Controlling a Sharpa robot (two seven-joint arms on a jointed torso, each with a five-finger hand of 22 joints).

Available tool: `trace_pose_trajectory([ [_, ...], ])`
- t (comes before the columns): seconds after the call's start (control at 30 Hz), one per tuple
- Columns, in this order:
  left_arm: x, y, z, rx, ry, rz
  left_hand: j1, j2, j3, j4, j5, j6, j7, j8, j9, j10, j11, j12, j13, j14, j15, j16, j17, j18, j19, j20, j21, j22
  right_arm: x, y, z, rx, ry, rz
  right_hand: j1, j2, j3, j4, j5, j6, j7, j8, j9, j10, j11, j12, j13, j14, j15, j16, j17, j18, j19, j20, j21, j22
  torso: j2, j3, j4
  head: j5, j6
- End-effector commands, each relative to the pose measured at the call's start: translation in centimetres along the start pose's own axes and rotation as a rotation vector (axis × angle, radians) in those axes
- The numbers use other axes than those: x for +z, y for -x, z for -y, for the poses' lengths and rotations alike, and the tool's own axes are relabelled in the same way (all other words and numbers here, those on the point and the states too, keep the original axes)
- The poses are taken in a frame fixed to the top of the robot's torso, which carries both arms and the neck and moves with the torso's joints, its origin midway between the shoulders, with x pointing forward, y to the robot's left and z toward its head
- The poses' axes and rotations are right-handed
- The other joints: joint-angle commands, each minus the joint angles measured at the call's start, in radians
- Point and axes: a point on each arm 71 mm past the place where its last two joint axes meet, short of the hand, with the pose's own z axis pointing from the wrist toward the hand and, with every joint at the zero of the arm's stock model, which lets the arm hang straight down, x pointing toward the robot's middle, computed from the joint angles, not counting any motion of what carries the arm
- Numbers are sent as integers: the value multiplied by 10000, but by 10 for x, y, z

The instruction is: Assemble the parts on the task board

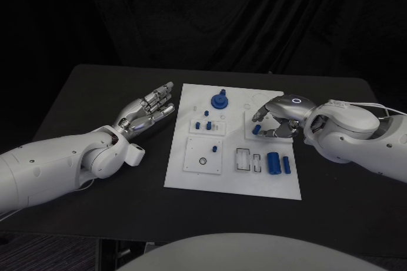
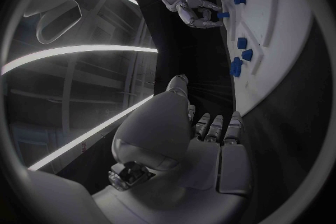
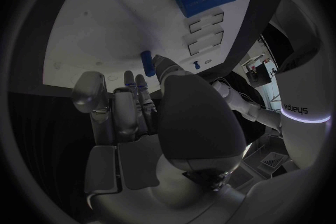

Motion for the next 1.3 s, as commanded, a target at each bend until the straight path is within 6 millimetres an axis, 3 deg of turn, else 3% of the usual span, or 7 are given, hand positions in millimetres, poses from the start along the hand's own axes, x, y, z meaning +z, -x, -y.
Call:
trace_pose_trajectory([
  [0.03, -1, -2, 9, 57, -1452, -33, 104, -24, 30, 23, 46, 36, 113, -49, 3, -56, 17, -52, -11, -22, -85, -67, -14, 174, -75, -179, -40, -37, 1, -4, 0, -56, -15, -144, 173, 6, 101, -85, -32, 143, 18, 56, 15, 137, -14, -15, -27, 61, 29, 57, 2, -24, 60, -26, 42, 1324, -9, 1, -5, 26, -2],
  [0.13, -2, -2, 9, 46, -1452, -33, 122, -27, 33, 32, 49, 42, 150, -50, 3, -55, 27, -52, -11, -22, -150, -67, -14, 135, -82, -318, -42, -58, 3, -6, 0, -51, 21, -195, 252, 46, 238, -202, -35, 304, 55, 111, 36, 384, -49, -11, -52, 66, 3, 63, 3, -26, 65, -43, 51, 1327, -13, -2, -4, 24, -2],
  [0.47, -3, -3, 5, -33, -1372, -80, 155, -6, 55, 33, 64, 83, 288, -45, 8, -59, 78, -53, -12, -22, -180, -67, -14, 80, -80, -400, -40, -61, 6, -9, -2, -47, 184, -176, 324, 78, 673, -395, -31, 787, 49, 288, 149, 1081, -145, -83, -151, 90, -66, 85, 19, -46, 116, -112, 170, 1357, -15, -5, 16, -20, -2],
  [1.17, -4, -4, 0, -166, -1174, -183, 267, 19, 128, -44, 125, 227, 573, -22, 26, -86, 152, -59, -18, -22, -80, -67, -14, 34, -69, -331, -33, -56, 9, -11, -8, -22, 452, -230, 265, -32, 868, -430, -34, 656, 178, 164, 126, 1258, -121, -253, -257, 75, -47, 63, -27, -51, 112, -110, 180, 1357, -13, -7, 7, -6, -2],
  [1.3, -4, -4, 0, -173, -1164, -190, 274, 22, 134, -50, 131, 240, 591, -20, 28, -87, 157, -59, -18, -22, -70, -67, -14, 33, -69, -321, -33, -56, 9, -10, -9, -5, 483, -164, 352, -12, 1070, -537, -38, 950, 138, 303, 214, 1541, -172, -254, -278, 89, -89, 76, -8, -50, 121, -130, 211, 1363, -9, -5, 8, 10, -2],
])
